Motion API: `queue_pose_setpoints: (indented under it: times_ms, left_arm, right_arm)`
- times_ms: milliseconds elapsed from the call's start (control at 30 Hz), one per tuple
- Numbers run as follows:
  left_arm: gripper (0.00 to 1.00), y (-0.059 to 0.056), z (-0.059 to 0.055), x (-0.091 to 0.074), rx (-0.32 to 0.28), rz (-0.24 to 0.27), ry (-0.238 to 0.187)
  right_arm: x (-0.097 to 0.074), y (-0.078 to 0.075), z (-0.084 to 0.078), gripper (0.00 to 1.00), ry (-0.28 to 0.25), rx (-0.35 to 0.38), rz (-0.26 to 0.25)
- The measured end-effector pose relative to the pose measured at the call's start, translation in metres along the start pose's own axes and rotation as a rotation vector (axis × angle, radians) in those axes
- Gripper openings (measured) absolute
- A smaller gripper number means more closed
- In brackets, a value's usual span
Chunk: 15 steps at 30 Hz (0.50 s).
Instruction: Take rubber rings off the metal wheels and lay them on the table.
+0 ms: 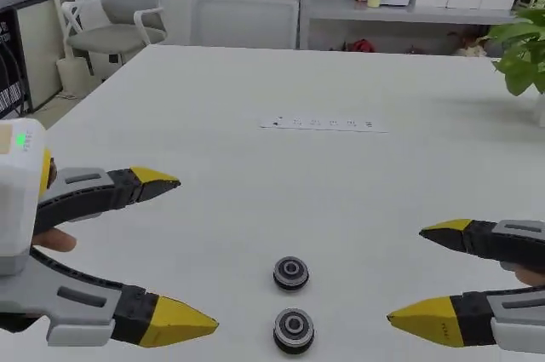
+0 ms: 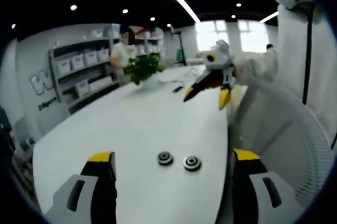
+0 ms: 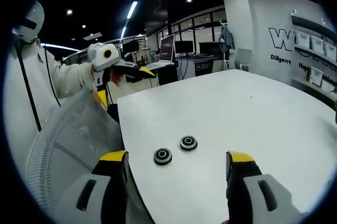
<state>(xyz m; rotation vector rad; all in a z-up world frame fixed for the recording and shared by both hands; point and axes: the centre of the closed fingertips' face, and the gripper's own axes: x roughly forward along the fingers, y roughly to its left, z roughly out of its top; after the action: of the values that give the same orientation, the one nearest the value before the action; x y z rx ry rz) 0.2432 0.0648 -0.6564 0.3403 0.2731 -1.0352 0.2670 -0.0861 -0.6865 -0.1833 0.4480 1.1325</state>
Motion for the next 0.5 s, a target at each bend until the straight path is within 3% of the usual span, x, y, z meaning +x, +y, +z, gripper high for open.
queue_pose_setpoints:
  times_ms: [133, 267, 333, 500]
  left_arm:
    - [0.90, -0.002, 0.008, 0.010, 0.035, -0.035, 0.015]
    - [0.90, 0.002, 0.027, 0.023, 0.058, -0.049, -0.033]
    - [0.89, 0.003, 0.030, 0.029, 0.070, -0.057, -0.045]
    - [0.86, 0.005, 0.020, 0.042, 0.062, -0.082, -0.043]
  right_arm:
    - [0.005, 0.000, 0.014, 0.69, -0.014, -0.026, 0.014]
    - [0.016, 0.001, 0.028, 0.67, -0.023, -0.052, 0.034]
    - [0.021, 0.003, 0.031, 0.66, -0.017, -0.067, 0.050]
    - [0.035, 0.007, 0.032, 0.63, -0.009, -0.083, 0.086]
